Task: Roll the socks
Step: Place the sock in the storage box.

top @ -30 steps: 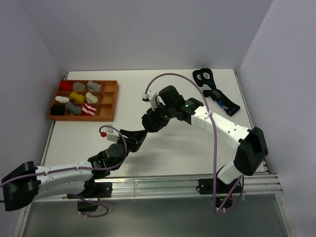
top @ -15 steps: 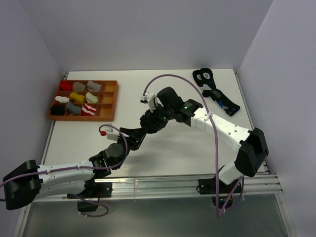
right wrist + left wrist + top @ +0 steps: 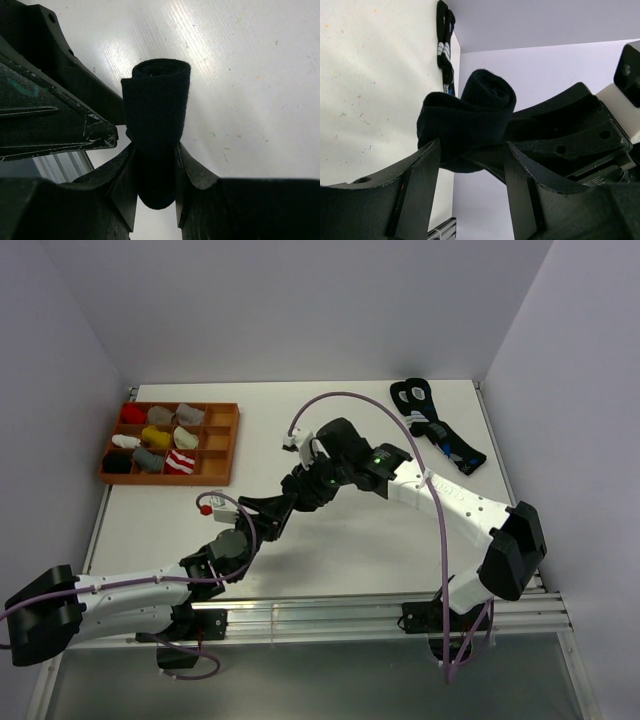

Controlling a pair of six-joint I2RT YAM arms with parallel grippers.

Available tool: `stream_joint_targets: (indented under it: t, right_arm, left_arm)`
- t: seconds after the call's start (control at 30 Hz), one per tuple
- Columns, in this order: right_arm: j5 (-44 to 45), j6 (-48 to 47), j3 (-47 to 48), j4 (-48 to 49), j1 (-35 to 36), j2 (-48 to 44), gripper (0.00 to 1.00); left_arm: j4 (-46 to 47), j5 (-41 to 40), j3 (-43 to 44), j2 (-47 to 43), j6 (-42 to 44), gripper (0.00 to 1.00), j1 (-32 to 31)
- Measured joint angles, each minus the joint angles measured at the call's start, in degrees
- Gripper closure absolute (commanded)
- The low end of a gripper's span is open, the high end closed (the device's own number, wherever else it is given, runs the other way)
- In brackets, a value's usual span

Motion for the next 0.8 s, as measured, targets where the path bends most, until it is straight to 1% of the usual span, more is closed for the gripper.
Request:
stream_joint_targets:
  t: [0.37, 0.53, 0.67, 0.8]
  right_arm:
    - [-0.9, -0.02, -0.39, 0.04, 1.31, -0.72, 0.89]
    - [-1.44, 0.0, -0.68, 0.02, 1.31, -0.72, 0.89]
    - [-2.32, 0.0, -0.68, -0.04, 1.31, -0.72, 0.89]
    - [-3.32, -0.02, -0.68, -0.04, 1.25, -0.72, 0.89]
  left_arm:
    - [3.72, 0.44, -0.28, 1.38, 0.87, 0.43, 1.18]
    - [5.6, 0.74, -0.33, 2.95, 0.98, 0.46, 1.36]
    - [7.1, 0.94, -0.94, 3.15, 1.07, 0.51, 1.44]
    - [7.43, 0.96, -1.07, 3.04, 1.42, 0.52, 1.44]
